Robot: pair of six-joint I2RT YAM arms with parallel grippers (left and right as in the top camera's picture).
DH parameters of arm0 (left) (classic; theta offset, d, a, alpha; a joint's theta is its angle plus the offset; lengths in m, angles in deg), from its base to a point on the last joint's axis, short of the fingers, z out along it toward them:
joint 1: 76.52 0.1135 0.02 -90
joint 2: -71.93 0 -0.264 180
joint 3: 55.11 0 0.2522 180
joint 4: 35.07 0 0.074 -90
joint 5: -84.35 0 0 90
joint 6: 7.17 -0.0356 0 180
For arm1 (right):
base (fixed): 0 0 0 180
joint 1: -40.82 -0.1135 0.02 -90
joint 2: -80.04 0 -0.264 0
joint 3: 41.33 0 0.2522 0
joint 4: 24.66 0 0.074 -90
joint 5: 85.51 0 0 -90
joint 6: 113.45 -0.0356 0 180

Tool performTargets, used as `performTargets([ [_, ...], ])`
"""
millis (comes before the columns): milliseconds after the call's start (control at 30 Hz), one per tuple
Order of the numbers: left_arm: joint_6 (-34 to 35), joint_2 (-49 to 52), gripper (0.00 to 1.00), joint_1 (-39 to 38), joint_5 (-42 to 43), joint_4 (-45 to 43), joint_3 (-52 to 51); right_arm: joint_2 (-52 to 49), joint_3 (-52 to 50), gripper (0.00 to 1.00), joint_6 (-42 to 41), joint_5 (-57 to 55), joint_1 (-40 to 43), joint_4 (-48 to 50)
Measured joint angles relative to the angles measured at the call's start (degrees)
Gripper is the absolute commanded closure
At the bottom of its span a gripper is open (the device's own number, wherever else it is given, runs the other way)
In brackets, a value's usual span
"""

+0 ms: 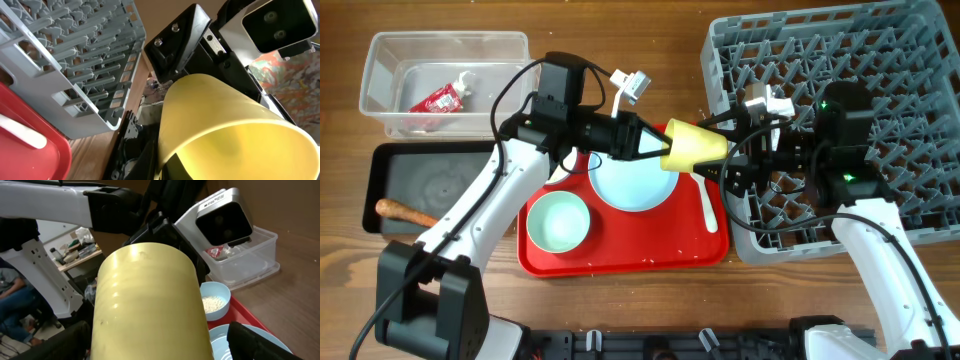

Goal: Sort waste into correct bins and load items into the dishwasher rack
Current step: 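Hand the yellow cup from the left gripper to the right gripper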

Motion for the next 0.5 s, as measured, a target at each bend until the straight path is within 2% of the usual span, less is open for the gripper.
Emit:
performTargets([
  [167, 0.3, 0.0, 0.96, 0.0, 0.0, -0.2, 0.0, 0.0, 0.0, 0.14, 0.0, 0.7, 0.0, 0.0],
  [300, 0.3, 0.0, 0.96, 0.0, 0.0, -0.2, 0.0, 0.0, 0.0, 0.34, -0.4, 1.1, 0.0, 0.0],
  [433, 0.3, 0.0, 0.96, 0.0, 0.0, -0.3, 0.0, 0.0, 0.0, 0.35, -0.7, 1.3, 0.0, -0.1],
  [467, 0.3, 0.0, 0.96, 0.0, 0.0, -0.3, 0.0, 0.0, 0.0, 0.4, -0.7, 1.3, 0.0, -0.1],
  [500, 0.3, 0.0, 0.93, 0.0, 0.0, -0.3, 0.0, 0.0, 0.0, 0.41, -0.7, 1.3, 0.0, -0.1],
])
